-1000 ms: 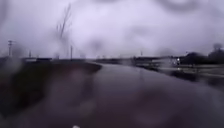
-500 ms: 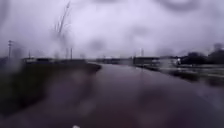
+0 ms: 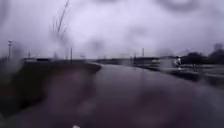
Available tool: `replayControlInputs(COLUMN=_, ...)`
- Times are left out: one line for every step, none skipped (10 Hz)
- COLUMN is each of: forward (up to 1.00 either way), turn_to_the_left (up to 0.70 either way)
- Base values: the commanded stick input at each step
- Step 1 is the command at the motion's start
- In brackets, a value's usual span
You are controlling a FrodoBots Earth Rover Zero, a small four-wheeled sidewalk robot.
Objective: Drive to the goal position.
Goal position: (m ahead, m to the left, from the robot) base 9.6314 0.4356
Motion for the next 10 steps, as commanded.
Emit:
replayControlInputs(forward=0.7, turn_to_the_left=-0.19)
replayControlInputs(forward=0.7, turn_to_the_left=-0.33)
replayControlInputs(forward=0.7, turn_to_the_left=-0.06)
replayControlInputs(forward=0.7, turn_to_the_left=0.0)
replayControlInputs(forward=0.69, turn_to_the_left=0.0)
replayControlInputs(forward=0.7, turn_to_the_left=0.0)
replayControlInputs(forward=0.7, turn_to_the_left=0.0)
replayControlInputs(forward=0.7, turn_to_the_left=0.0)
replayControlInputs(forward=0.7, turn_to_the_left=0.0)
replayControlInputs(forward=0.7, turn_to_the_left=0.0)
